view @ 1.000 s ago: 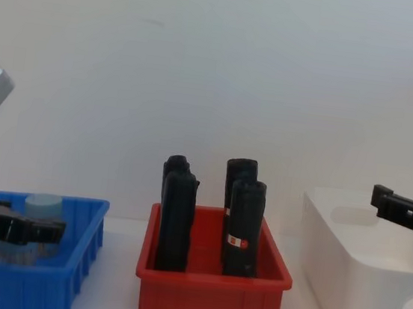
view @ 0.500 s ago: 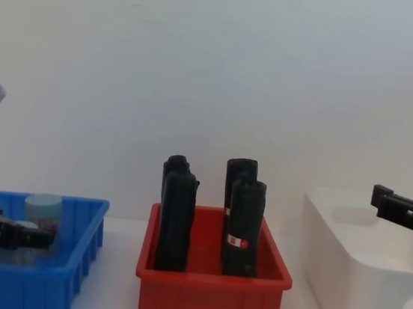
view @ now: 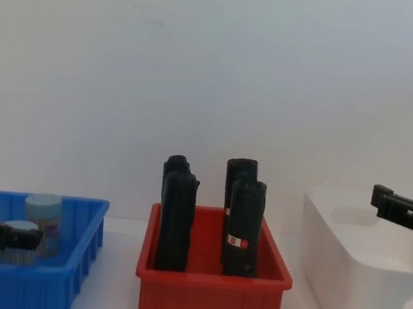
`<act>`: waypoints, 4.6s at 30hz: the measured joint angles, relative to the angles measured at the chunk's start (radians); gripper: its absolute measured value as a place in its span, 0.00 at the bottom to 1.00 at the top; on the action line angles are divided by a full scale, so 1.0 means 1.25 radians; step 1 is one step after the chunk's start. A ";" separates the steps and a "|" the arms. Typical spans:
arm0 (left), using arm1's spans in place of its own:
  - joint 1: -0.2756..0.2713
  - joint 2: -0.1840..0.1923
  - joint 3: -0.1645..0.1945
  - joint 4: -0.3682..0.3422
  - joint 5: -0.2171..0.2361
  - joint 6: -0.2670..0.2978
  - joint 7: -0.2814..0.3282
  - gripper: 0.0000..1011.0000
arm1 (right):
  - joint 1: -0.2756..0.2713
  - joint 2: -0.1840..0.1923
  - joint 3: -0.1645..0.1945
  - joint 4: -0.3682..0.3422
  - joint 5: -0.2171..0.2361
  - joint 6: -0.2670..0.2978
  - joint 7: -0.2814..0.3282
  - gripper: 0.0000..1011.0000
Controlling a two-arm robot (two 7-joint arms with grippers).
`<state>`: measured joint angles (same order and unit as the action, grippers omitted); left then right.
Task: Pick the cotton swabs from the blue box and place them into the white box.
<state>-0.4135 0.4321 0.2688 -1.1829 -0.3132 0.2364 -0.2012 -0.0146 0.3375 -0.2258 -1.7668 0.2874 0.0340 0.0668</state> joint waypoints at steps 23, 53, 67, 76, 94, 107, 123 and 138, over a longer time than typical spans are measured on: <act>-0.041 -0.017 0.004 0.074 0.022 -0.018 -0.052 0.75 | 0.000 0.000 0.000 0.000 0.000 0.000 0.000 0.99; -0.035 0.009 -0.016 -0.083 0.030 0.011 -0.133 0.67 | 0.000 0.000 0.000 0.000 0.000 0.000 0.000 0.99; -0.049 0.013 -0.011 -0.189 0.029 0.042 -0.241 0.67 | 0.000 0.000 0.000 0.000 0.000 0.000 0.000 0.99; -0.070 0.002 0.003 -0.234 0.027 0.056 -0.324 0.67 | 0.000 0.000 0.000 0.000 0.000 0.000 0.000 0.99; -0.132 -0.042 0.045 -0.262 0.025 0.070 -0.494 0.67 | 0.000 0.000 0.000 0.000 0.000 0.000 0.000 0.99; -0.164 -0.068 0.067 -0.261 0.021 0.081 -0.564 0.67 | 0.004 0.001 -0.002 -0.002 -0.005 0.007 0.031 0.99; -0.177 -0.077 0.075 -0.261 0.020 0.085 -0.591 0.67 | 0.007 0.013 -0.007 -0.024 -0.020 0.034 0.110 0.99; -0.180 -0.079 0.077 -0.261 0.019 0.086 -0.599 0.67 | 0.003 0.035 -0.006 -0.045 -0.017 0.048 0.192 0.99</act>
<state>-0.6381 0.3327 0.3656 -1.5090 -0.2889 0.3442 -0.9499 -0.0103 0.3807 -0.2332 -1.8225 0.2656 0.0943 0.3068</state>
